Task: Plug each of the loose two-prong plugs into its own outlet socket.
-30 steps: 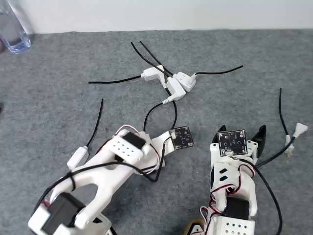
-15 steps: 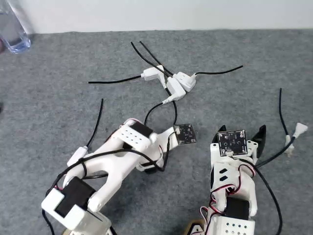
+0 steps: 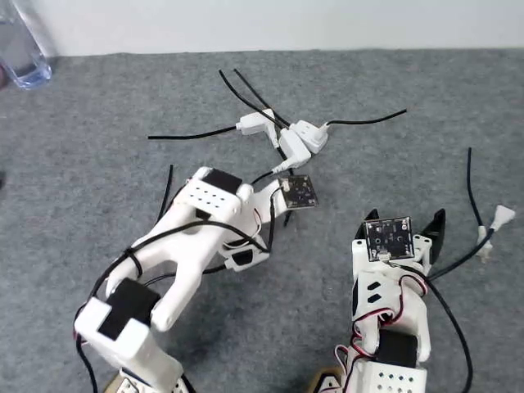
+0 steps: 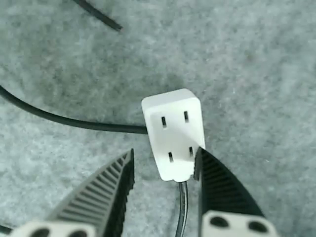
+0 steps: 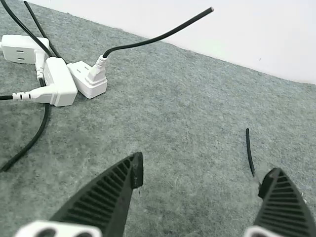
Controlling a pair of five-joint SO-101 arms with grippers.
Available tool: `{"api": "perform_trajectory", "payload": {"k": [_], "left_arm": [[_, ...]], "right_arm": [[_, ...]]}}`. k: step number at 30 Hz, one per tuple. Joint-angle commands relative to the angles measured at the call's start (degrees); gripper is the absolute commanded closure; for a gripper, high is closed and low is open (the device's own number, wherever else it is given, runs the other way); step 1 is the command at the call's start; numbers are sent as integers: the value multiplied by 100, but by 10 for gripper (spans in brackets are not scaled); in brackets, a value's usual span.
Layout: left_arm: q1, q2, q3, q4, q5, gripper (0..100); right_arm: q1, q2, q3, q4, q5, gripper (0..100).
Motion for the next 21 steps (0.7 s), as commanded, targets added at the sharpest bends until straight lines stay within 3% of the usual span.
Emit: {"api": "perform_trajectory", "payload": {"k": [1, 7, 12, 17, 21], "left_arm": [[-105, 141, -330, 18, -53, 819], [132, 9, -567, 492, 79, 822], [510, -818, -585, 642, 1160, 818], [527, -1618, 75, 158, 1864, 795], [536, -2013, 1429, -1116, 2778, 795]], "right_arm": [[-119, -40, 97, 4, -18, 630], [-136, -40, 97, 4, -18, 630], [-127, -40, 97, -4, -18, 630], [-110, -40, 97, 4, -18, 630], [-110, -40, 97, 4, -18, 630]]}}
